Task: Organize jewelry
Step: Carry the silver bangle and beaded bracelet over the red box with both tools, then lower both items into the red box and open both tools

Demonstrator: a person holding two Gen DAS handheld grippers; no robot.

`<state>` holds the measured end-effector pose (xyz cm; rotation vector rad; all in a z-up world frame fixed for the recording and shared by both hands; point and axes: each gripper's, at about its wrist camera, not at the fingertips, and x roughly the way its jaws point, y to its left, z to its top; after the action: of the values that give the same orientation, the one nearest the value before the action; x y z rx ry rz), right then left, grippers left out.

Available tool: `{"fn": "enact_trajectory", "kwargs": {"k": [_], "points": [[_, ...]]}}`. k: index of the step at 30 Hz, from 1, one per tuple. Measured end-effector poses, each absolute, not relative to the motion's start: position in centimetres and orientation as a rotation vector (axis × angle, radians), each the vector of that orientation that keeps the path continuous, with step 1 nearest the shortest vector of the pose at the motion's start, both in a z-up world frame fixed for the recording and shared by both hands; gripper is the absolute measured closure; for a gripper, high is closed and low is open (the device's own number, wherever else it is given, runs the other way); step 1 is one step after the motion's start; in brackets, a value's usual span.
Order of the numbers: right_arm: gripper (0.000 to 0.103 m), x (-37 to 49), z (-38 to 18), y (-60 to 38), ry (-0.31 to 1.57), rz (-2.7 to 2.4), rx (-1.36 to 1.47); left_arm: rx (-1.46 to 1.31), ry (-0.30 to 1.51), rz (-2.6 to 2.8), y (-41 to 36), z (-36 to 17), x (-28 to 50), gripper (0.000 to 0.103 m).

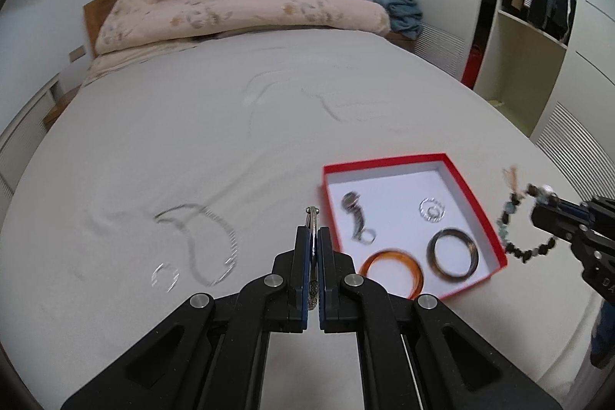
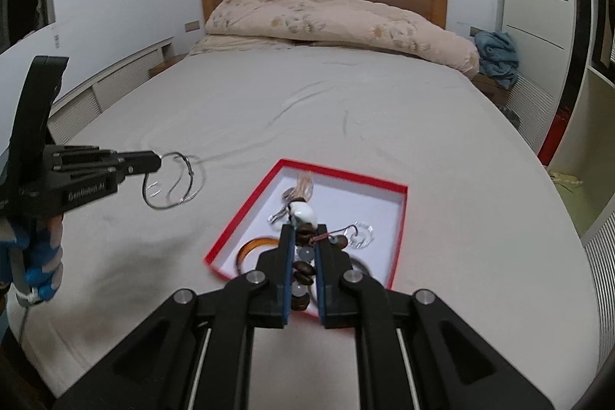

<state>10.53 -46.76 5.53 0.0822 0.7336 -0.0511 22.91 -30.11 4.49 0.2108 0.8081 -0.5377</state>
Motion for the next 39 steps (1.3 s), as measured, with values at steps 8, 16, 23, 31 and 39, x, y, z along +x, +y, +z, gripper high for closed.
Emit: {"fn": "enact_trajectory", "kwargs": {"k": [8,16,23,31,39], "points": [[0.094,14.8,3.5,-50.6,0.701,-0.103,0.131,0.243,0.812,-0.595,-35.9,1.7,25.3,0.100],[0.094,17.1,1.4,-52.5,0.698,-0.135,0.152,0.287,0.796,-0.614,-38.1,-0.6,26.2,0.100],[0.094,18.3,-0.8,-53.0,0.720,-0.150,0.170,0.302,0.793,-0.617,-38.9,-2.0,26.9,0.100],[0.094,18.5,-3.0,-53.0,0.765,-0.150,0.177,0.309,0.807,-0.616,-39.2,-3.0,27.2,0.100],[0.094,18.1,-4.1,-53.0,0.802,-0.158,0.184,0.319,0.812,-0.630,-39.5,-3.2,26.9,0.100]]}}
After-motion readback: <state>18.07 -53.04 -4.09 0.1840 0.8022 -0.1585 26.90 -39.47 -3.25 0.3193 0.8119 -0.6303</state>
